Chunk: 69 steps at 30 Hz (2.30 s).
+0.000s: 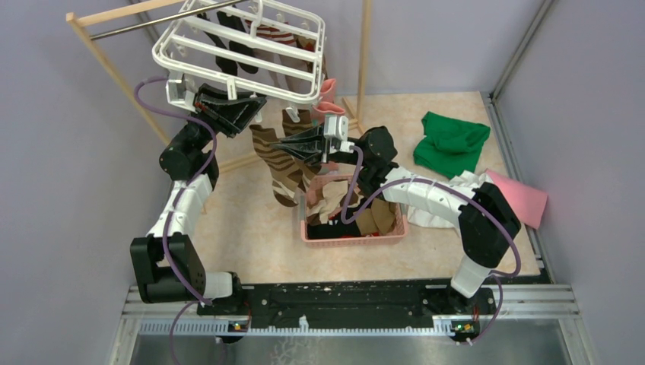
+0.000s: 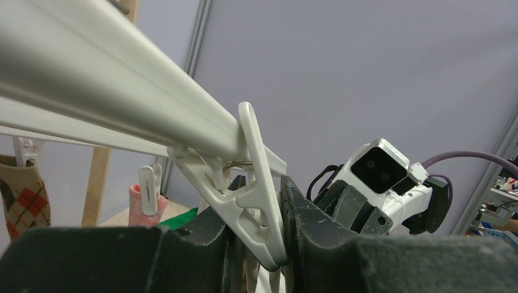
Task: Clip the socks to the hanger
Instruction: Clamp the sock onto the hanger.
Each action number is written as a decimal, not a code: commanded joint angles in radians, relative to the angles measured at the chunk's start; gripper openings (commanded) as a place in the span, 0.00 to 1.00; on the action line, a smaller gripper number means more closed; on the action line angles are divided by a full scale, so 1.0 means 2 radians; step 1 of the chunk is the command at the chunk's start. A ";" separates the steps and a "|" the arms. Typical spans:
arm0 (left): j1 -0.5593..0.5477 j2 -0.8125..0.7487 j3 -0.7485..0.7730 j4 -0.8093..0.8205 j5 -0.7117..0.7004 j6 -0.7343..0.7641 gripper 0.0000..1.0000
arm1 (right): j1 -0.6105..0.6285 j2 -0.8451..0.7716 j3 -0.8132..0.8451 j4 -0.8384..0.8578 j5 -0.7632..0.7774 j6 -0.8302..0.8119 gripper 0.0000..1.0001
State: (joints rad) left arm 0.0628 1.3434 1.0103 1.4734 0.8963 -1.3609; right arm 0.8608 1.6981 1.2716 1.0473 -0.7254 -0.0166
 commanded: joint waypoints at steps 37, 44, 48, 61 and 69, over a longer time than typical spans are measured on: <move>-0.002 -0.017 0.018 0.160 0.004 -0.005 0.01 | -0.004 -0.002 0.012 0.011 0.035 0.045 0.00; -0.003 -0.018 0.016 0.160 0.004 -0.005 0.01 | -0.004 -0.001 0.016 0.009 0.040 0.051 0.00; -0.003 -0.018 0.016 0.159 0.005 -0.005 0.01 | -0.004 0.000 0.019 0.010 0.044 0.053 0.00; -0.004 -0.016 0.013 0.160 0.007 -0.003 0.01 | -0.004 -0.004 0.023 0.013 0.042 0.056 0.00; -0.005 -0.015 0.015 0.160 0.007 -0.003 0.01 | -0.004 -0.007 0.021 0.014 0.044 0.058 0.00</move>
State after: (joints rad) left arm 0.0624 1.3434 1.0195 1.4738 0.8970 -1.3632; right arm 0.8597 1.6978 1.2724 1.0336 -0.6479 0.0822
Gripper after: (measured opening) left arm 0.297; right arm 0.009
